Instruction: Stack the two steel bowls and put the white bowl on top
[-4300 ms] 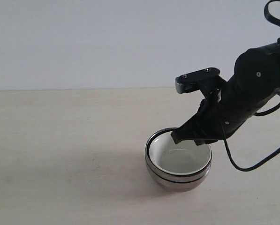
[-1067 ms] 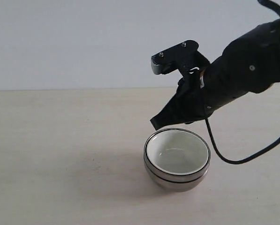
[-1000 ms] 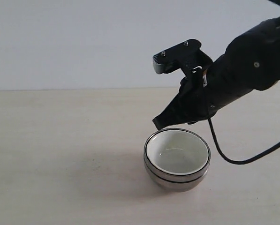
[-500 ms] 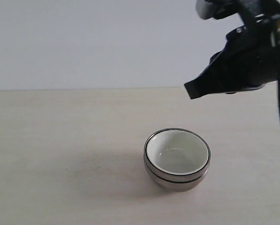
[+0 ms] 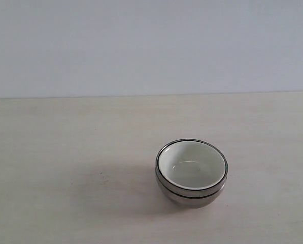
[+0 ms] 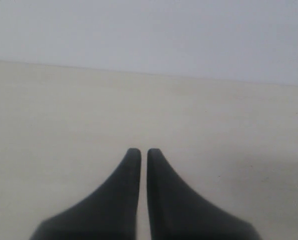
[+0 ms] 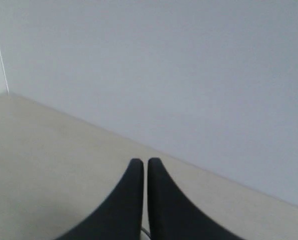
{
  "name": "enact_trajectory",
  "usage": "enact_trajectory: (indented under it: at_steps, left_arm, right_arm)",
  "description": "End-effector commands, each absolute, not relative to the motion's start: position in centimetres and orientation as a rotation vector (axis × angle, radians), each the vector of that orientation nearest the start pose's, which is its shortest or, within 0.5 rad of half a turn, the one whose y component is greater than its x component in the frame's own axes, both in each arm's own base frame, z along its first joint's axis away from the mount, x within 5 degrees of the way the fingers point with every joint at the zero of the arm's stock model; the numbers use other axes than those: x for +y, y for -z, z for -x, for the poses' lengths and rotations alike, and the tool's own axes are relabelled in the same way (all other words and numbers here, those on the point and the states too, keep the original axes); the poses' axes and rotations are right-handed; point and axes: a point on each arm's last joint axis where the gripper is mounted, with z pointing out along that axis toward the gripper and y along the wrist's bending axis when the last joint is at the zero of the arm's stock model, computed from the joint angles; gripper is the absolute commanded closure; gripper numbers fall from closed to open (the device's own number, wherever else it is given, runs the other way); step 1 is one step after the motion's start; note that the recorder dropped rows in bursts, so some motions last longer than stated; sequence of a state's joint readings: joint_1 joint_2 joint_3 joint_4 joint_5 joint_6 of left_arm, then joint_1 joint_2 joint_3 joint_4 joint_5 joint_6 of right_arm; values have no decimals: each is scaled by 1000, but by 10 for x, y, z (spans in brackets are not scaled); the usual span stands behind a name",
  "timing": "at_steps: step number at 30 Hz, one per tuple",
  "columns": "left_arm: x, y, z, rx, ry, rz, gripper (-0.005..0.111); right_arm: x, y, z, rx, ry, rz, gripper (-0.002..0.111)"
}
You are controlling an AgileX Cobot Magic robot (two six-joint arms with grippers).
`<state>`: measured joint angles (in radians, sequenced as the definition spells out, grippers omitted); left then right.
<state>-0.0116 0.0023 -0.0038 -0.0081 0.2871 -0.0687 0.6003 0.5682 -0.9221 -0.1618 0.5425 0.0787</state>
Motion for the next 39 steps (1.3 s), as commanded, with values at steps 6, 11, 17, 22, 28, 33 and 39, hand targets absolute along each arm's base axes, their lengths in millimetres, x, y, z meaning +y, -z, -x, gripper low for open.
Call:
enact_trajectory:
  at_steps: [6, 11, 17, 22, 28, 33, 39]
  left_arm:
    - [-1, -187, -55, 1767, 69, 65, 103]
    - [-1, -187, -55, 1767, 69, 65, 103]
    - [-1, -187, -55, 1767, 69, 65, 103]
    - [-1, -187, -55, 1767, 69, 65, 103]
    - [-1, -187, -55, 1767, 69, 65, 103]
    - [-1, -187, -55, 1767, 69, 65, 103]
    - [-1, -187, -55, 1767, 69, 65, 103]
  right_arm:
    - [-23, -432, 16, 1310, -386, 339, 108]
    - [-60, -427, 49, 1175, -356, 153, 108]
    - [-75, -424, 58, 1134, -337, 47, 108]
    - [-69, -419, 54, 1159, -367, 27, 108]
    - [-44, -409, 48, 1142, -385, -4, 108]
    - [-23, -412, 56, 1090, -375, -13, 108]
    - [-5, -412, 60, 1092, -317, 8, 108]
